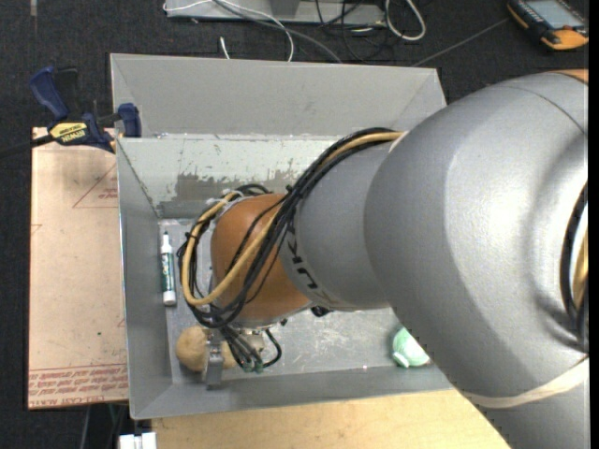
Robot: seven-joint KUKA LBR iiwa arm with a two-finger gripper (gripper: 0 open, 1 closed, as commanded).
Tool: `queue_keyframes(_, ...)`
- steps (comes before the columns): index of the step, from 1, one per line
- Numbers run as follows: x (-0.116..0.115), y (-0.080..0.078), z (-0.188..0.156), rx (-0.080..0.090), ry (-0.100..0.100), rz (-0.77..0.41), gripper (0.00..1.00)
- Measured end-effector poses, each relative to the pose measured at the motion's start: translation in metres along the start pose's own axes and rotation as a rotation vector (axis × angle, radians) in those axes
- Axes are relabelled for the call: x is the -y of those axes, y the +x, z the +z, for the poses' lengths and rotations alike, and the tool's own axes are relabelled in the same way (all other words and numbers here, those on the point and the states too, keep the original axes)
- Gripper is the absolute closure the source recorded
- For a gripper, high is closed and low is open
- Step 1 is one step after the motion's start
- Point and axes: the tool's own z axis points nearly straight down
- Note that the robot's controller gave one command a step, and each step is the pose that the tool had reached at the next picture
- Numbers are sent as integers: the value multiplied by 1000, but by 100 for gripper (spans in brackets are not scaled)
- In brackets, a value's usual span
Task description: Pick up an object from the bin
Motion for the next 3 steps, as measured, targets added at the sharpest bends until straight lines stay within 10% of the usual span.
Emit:
queue_keyframes(2,-1,1,-83,-1,-1,0,100)
queue_keyframes(3,-1,1,-70,-3,0,0,100)
